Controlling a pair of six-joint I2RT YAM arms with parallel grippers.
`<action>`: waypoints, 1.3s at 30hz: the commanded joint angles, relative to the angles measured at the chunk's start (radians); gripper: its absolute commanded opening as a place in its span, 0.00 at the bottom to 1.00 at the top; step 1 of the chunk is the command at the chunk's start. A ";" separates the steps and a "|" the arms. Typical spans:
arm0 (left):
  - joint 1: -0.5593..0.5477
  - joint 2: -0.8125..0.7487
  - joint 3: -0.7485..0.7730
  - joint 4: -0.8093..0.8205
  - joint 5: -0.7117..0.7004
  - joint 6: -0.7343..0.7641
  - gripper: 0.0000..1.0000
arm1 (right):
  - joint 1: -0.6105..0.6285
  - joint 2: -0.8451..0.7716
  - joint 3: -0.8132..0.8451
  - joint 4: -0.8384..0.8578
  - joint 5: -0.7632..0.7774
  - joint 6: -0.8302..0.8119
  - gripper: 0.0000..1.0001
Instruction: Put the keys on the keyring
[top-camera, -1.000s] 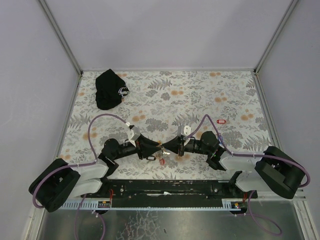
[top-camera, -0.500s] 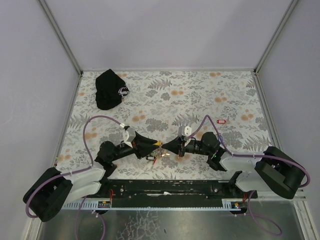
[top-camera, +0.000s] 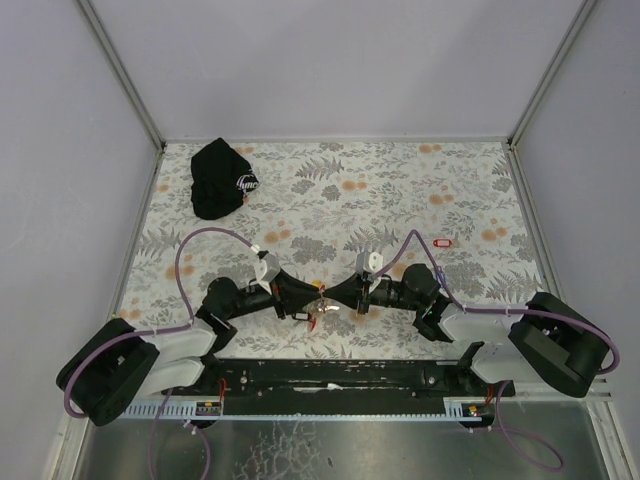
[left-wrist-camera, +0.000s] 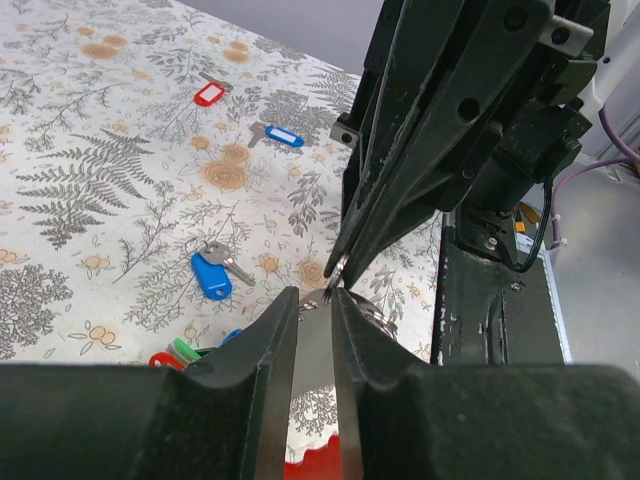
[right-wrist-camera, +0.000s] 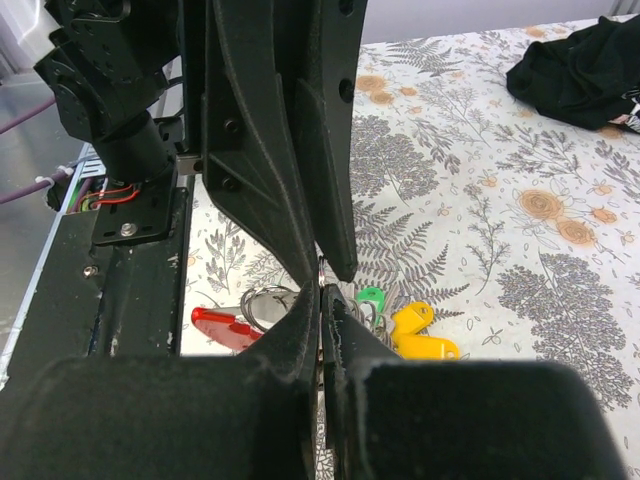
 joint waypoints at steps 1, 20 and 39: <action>0.006 0.009 0.031 0.086 0.011 -0.004 0.18 | -0.002 0.005 0.015 0.080 -0.038 0.009 0.00; 0.003 -0.124 0.109 -0.274 0.042 0.112 0.00 | -0.001 -0.087 0.046 -0.222 -0.021 -0.059 0.12; -0.159 -0.217 0.362 -0.920 -0.251 0.341 0.00 | -0.003 -0.211 0.392 -1.036 0.092 -0.436 0.32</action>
